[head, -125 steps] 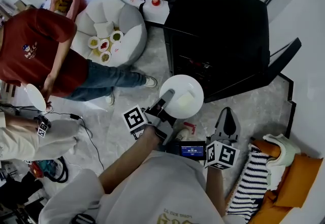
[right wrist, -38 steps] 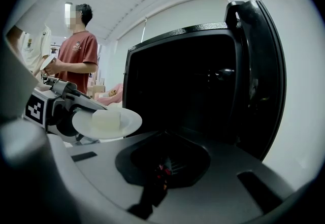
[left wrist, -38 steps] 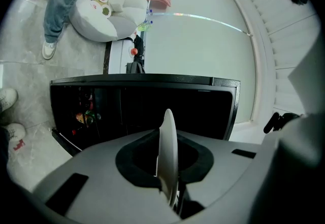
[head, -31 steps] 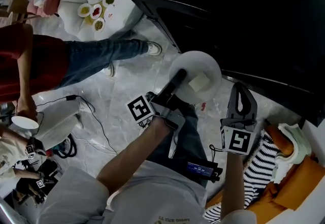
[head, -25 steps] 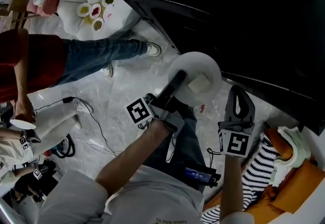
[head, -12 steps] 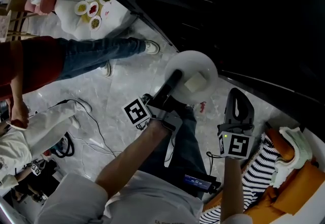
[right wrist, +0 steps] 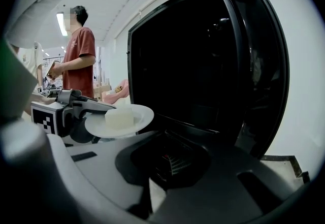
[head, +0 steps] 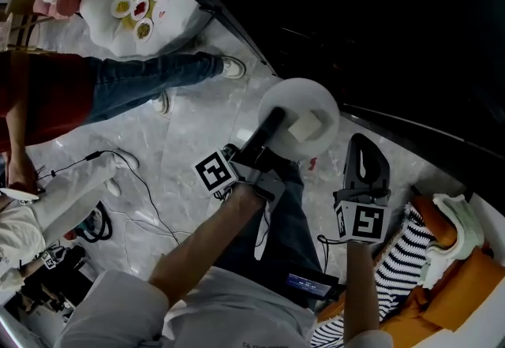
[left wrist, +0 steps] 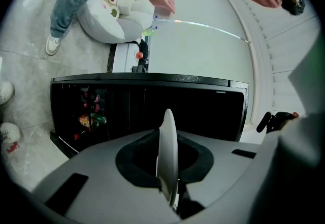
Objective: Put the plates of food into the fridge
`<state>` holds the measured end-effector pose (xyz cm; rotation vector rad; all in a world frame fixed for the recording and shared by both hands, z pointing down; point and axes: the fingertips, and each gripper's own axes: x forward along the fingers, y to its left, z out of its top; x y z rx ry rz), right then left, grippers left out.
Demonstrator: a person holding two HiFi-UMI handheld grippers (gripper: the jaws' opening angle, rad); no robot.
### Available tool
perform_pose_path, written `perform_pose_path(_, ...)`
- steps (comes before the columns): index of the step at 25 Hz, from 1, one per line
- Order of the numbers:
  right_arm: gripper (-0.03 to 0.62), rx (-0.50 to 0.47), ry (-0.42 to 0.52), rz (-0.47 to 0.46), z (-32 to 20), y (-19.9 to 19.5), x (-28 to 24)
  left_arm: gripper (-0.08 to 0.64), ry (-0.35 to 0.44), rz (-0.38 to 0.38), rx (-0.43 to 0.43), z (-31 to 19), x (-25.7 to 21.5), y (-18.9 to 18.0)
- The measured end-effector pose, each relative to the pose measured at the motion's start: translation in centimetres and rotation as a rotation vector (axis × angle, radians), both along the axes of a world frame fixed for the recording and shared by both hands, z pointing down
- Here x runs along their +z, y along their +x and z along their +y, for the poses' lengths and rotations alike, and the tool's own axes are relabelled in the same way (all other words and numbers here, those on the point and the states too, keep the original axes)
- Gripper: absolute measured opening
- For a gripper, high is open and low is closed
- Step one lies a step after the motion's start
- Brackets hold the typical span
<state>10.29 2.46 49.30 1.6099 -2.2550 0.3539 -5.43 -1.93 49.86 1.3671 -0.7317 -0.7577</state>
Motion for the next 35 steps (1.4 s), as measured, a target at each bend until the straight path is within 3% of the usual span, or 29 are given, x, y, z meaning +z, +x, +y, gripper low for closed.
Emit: perform_pose_path(35,0.011,-0.007,-0.003,-0.035,-2.0,-0.2,1.8,0.029,-0.012,-0.024,-0.004,-3.9,3.1,2.6)
